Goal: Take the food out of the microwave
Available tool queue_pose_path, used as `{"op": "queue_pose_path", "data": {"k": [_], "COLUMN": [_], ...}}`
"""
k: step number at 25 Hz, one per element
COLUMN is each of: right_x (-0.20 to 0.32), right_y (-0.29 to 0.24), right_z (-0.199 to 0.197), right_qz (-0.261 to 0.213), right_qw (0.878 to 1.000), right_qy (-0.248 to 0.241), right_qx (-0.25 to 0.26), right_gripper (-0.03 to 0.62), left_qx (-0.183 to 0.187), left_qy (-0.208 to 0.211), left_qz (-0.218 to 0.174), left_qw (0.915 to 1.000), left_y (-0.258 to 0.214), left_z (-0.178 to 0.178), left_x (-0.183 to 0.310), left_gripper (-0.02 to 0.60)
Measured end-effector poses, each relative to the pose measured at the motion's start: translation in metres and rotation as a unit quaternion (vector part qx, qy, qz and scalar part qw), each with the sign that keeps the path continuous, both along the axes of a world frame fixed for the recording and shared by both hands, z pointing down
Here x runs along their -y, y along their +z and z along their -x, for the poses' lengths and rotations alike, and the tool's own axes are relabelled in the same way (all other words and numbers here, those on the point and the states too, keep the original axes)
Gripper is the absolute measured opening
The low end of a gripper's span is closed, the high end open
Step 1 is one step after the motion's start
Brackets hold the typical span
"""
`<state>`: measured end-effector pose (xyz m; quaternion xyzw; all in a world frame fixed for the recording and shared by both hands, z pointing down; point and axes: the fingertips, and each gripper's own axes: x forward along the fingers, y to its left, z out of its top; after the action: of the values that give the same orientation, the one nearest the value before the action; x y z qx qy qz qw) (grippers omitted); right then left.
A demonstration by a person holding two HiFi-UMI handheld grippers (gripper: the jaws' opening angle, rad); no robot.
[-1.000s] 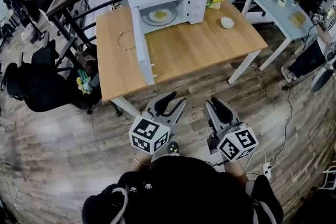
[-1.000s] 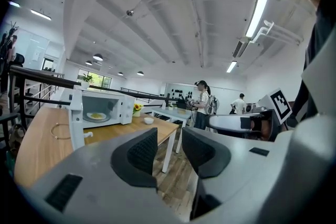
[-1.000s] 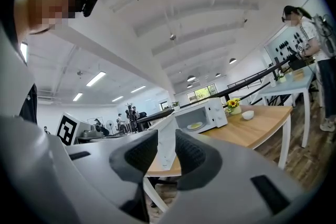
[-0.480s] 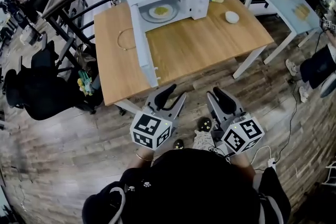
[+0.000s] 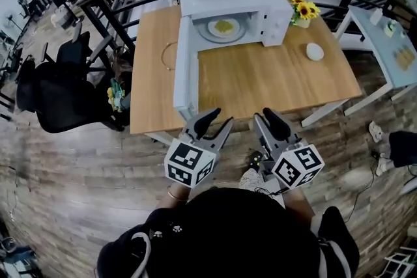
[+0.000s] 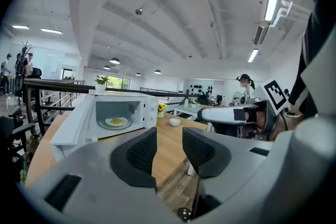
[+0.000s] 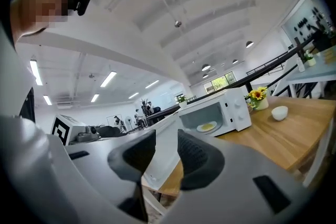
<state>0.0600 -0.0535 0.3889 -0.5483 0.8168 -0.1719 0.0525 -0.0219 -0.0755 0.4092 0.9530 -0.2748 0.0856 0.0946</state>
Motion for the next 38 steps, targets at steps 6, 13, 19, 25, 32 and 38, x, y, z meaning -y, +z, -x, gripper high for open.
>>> {"op": "queue_pose_path", "data": {"k": [6, 13, 19, 25, 32, 38], "right_x": [0.061, 0.103, 0.134, 0.153, 0.172, 0.204], "right_y": [0.005, 0.006, 0.007, 0.01, 0.017, 0.018], "right_z": [-0.039, -0.077, -0.104, -0.124, -0.133, -0.13], "right_qz": [0.004, 0.01, 0.013, 0.011, 0.017, 0.023], "right_qw": [0.999, 0.996, 0.991, 0.989, 0.988, 0.989], "right_qy": [-0.052, -0.09, -0.126, -0.141, -0.137, -0.134], "right_qx": [0.012, 0.018, 0.036, 0.051, 0.063, 0.059], "right_gripper": [0.137, 0.145, 0.156, 0.16, 0.177, 0.185], "left_qx": [0.011, 0.024, 0.034, 0.049, 0.054, 0.042], "left_qy": [-0.055, -0.111, -0.158, -0.188, -0.205, -0.225], "left_qz": [0.013, 0.019, 0.029, 0.029, 0.032, 0.032], "left_qw": [0.9984, 0.9933, 0.9864, 0.9805, 0.9768, 0.973], "left_y": [0.007, 0.01, 0.015, 0.017, 0.021, 0.024], "left_z": [-0.036, -0.064, -0.083, -0.091, -0.089, -0.078], "left_x": [0.055, 0.1, 0.13, 0.143, 0.159, 0.203], "left_gripper": [0.138, 0.144, 0.149, 0.153, 0.16, 0.16]}}
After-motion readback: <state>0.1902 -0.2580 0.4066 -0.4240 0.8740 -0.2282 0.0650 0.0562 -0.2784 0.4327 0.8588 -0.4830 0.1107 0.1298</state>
